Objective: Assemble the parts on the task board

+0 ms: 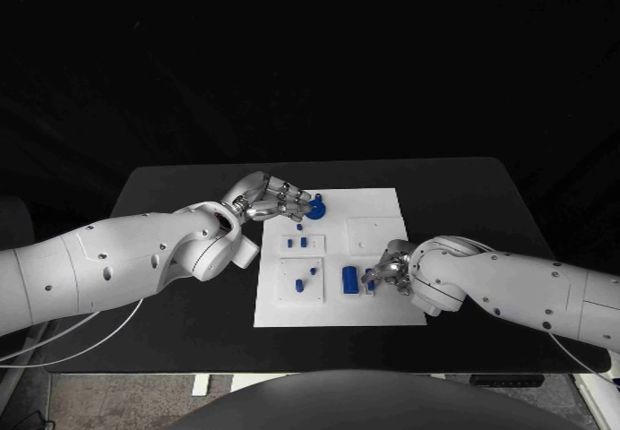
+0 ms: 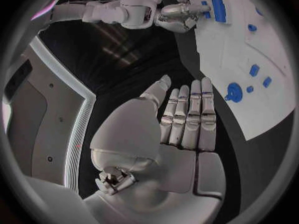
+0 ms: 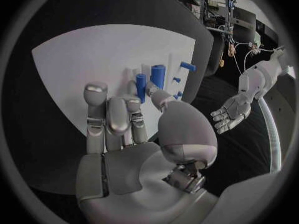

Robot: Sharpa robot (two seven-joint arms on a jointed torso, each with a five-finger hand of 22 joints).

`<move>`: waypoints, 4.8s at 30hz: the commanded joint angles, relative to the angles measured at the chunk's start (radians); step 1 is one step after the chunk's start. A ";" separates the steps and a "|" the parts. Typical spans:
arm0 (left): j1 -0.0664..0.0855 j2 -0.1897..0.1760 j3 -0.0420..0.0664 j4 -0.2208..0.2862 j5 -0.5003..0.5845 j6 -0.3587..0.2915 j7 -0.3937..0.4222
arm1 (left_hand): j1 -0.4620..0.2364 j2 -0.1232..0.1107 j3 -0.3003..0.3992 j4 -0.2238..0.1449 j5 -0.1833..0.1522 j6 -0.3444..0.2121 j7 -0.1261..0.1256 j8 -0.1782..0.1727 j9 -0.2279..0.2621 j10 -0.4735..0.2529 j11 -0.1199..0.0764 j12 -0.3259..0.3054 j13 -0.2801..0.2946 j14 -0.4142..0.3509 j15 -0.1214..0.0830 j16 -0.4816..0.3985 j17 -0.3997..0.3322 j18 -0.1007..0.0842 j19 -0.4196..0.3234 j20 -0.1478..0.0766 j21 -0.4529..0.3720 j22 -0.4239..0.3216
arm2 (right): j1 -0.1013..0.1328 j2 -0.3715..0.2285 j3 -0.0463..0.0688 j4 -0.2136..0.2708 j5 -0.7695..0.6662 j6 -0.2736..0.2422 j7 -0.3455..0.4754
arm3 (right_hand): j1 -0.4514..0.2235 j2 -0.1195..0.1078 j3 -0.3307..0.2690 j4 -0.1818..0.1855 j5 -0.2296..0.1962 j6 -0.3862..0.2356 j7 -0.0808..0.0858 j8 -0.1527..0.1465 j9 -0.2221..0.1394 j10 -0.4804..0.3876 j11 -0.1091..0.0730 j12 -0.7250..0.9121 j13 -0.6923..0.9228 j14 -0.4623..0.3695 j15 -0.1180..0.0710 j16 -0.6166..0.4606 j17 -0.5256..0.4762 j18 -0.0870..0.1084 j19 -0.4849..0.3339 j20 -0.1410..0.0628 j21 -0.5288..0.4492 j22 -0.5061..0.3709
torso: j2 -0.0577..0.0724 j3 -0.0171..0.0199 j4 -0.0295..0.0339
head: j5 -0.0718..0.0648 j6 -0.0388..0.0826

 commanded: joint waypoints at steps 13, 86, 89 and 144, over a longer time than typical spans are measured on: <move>0.000 0.002 0.001 -0.001 -0.003 0.009 0.006 | -0.001 -0.003 0.000 0.003 -0.006 -0.005 -0.001 -0.003 0.000 -0.005 0.000 -0.002 -0.001 -0.006 0.002 -0.003 -0.001 -0.001 -0.003 0.006 -0.002 -0.001 | -0.007 0.003 -0.007 0.001 -0.032 0.036 -0.010 | 0.012 0.013 0.095 -0.125 0.016 0.001 -0.004 0.001 -0.001 0.006 -0.012 -0.010 -0.005 0.013 0.005 -0.008 -0.005 -0.010 0.015 0.004 -0.013 0.068 | 0.000 0.0001 0.0007 | 0.003 0.000; 0.000 -0.004 0.001 -0.012 0.000 0.019 -0.007 | 0.000 -0.002 -0.008 0.008 -0.012 -0.007 -0.001 -0.003 0.000 -0.006 0.000 -0.002 -0.001 -0.006 0.003 -0.003 0.000 -0.001 0.001 0.007 -0.002 -0.021 | -0.010 -0.012 -0.008 -0.011 -0.023 0.049 0.074 | 0.101 -0.026 -0.161 -0.001 -0.014 0.034 -0.026 0.002 -0.117 0.005 -0.021 -0.025 -0.014 0.011 -0.006 -0.030 -0.006 -0.022 0.024 -0.009 -0.053 0.068 | 0.001 0.0012 0.0007 | -0.006 0.000; 0.000 -0.004 0.001 -0.012 0.000 0.020 -0.008 | 0.000 -0.002 -0.008 0.008 -0.012 -0.007 -0.001 -0.003 0.000 -0.006 0.000 -0.002 -0.001 -0.006 0.003 -0.003 0.000 -0.001 0.001 0.007 -0.002 -0.021 | -0.012 -0.009 -0.008 -0.013 -0.023 0.048 0.079 | 0.120 -0.010 -0.154 -0.015 -0.014 0.040 -0.029 0.003 -0.115 0.014 -0.022 -0.012 -0.003 0.014 -0.004 -0.023 -0.002 -0.024 0.026 -0.008 -0.042 0.071 | 0.001 0.0010 0.0010 | -0.007 0.000; 0.018 0.038 0.035 -0.327 0.434 0.157 0.016 | -0.036 -0.012 -0.080 0.032 -0.074 -0.091 -0.046 -0.006 -0.004 -0.057 -0.032 -0.002 0.000 -0.054 -0.014 -0.004 -0.001 -0.002 -0.017 0.039 -0.007 -0.130 | 0.102 0.057 0.068 -0.362 0.703 0.046 0.822 | 0.198 0.125 -0.612 0.004 0.132 -0.233 0.093 -0.001 -0.253 -0.229 0.142 -0.773 -0.993 -0.379 0.177 -0.882 -0.915 -0.001 -0.440 0.190 -0.601 -0.804 | -0.087 0.0045 -0.0246 | -0.008 0.123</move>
